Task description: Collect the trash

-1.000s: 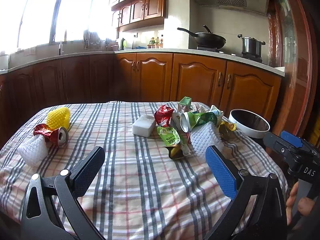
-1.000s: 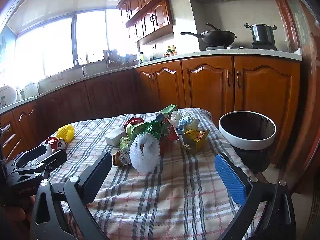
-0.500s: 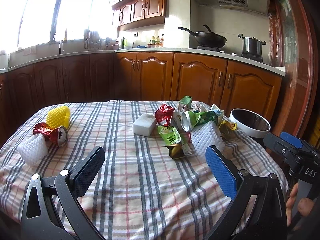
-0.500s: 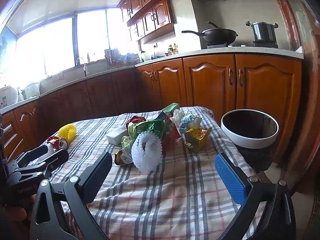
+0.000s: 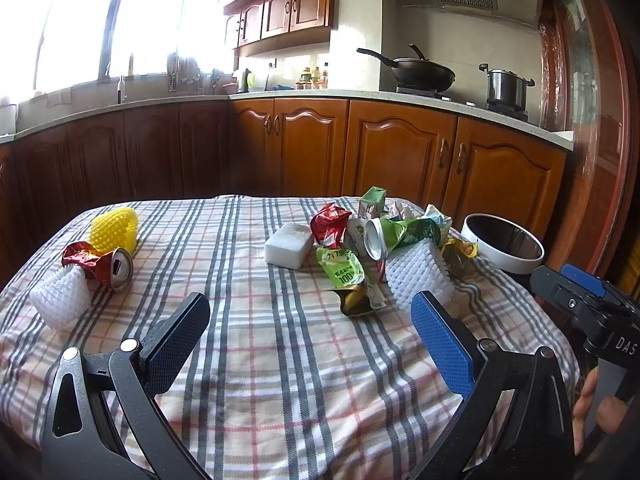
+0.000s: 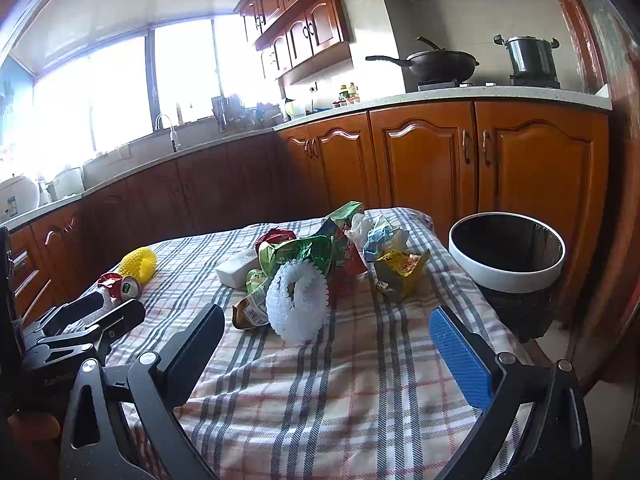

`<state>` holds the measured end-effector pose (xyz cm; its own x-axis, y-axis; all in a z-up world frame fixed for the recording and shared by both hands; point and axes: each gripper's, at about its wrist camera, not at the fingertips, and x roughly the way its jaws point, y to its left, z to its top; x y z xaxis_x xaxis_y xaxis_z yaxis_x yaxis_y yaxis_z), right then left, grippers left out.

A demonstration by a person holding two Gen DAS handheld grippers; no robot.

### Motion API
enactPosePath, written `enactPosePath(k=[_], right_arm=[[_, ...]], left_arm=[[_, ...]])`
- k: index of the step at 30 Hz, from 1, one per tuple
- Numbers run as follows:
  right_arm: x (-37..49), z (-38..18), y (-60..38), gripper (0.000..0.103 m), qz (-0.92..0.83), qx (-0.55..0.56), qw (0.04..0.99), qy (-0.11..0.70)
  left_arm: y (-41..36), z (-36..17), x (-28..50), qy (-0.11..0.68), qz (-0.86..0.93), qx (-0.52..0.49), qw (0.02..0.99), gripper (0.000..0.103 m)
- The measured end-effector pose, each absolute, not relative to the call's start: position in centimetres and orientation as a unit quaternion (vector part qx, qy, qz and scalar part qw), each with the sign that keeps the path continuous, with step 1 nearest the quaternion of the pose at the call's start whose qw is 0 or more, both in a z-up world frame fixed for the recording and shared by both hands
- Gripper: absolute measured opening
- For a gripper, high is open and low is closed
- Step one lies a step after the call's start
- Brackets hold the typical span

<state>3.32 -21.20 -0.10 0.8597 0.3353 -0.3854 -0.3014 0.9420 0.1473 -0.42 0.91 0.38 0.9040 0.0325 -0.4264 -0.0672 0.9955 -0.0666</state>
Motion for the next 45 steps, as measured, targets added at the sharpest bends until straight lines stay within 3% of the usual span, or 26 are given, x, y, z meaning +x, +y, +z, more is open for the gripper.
enactPosePath(k=[24, 27, 33, 38, 42, 45], right_arm=[[5.9, -1.5, -21.0, 0.102, 0.199, 0.053, 0.949, 0.238], [6.8, -1.8, -21.1, 0.098, 0.209, 0.058, 0.943, 0.252], [9.4, -2.7, -20.8, 0.078, 0.227, 0.071, 0.927, 0.289], [11.1, -3.5, -20.4, 0.075, 0.250, 0.086, 0.912, 0.314], [12.6, -3.9, -20.0, 0.072, 0.265, 0.098, 0.900, 0.331], [13.9, -4.6, -19.8, 0.062, 0.272, 0.106, 0.891, 0.349]], left_arm=[[0.9, -0.7, 2.7, 0.261, 0.015, -0.042, 0.964, 0.101], [0.9, -1.0, 3.9, 0.278, 0.007, -0.046, 0.959, 0.097], [1.0, -1.5, 6.0, 0.305, -0.007, -0.052, 0.951, 0.086], [0.5, -1.7, 8.0, 0.322, -0.021, -0.047, 0.945, 0.083], [0.1, -2.2, 10.0, 0.344, -0.030, -0.045, 0.937, 0.072], [-0.3, -2.8, 11.5, 0.360, -0.043, -0.042, 0.931, 0.070]])
